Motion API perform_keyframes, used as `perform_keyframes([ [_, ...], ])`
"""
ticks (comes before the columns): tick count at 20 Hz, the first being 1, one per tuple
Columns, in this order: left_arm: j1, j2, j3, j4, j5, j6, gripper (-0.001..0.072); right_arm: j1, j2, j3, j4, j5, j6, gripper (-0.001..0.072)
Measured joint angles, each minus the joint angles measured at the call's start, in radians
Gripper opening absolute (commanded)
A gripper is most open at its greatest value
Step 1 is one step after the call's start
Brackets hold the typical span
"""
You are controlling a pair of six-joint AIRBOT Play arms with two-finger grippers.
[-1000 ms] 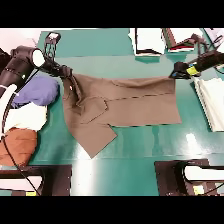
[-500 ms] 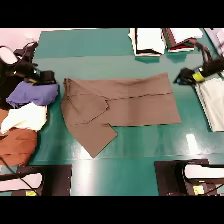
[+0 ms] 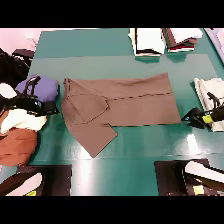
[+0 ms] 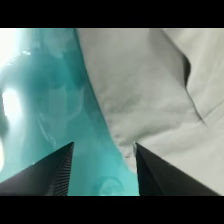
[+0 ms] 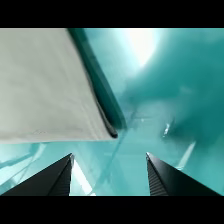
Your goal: Fold the shirts.
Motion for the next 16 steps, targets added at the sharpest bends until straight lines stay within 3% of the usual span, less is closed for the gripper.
perform_keyframes([
  [2,0.001,0.009,-0.027,-0.017,0.013,-0.002,0.0459,0.014,-0.002,-0.035,0.034,-0.032,-0.009,0.0474],
  [3,0.001,0.012,-0.035,-0.026,0.018,-0.004,0.0458,0.032,-0.011,-0.046,0.066,-0.045,-0.012,0.0414],
  [4,0.001,0.014,-0.04,-0.031,0.021,-0.005,0.0458,0.053,-0.021,-0.053,0.085,-0.064,-0.014,0.0313],
  [5,0.001,0.016,-0.045,-0.034,0.021,-0.005,0.0458,0.078,-0.034,-0.06,0.101,-0.092,-0.019,0.0117],
  [6,0.002,0.016,-0.048,-0.036,0.021,-0.006,0.0459,0.104,-0.045,-0.064,0.117,-0.118,-0.024,0.0017],
  [12,-0.033,0.021,-0.094,-0.042,-0.008,-0.009,0.046,0.231,-0.008,-0.074,0.138,-0.204,-0.042,0.0016],
  [16,-0.099,0.021,-0.192,-0.058,0.043,-0.024,0.0459,0.253,0.055,-0.074,0.147,-0.218,-0.045,0.0017],
])
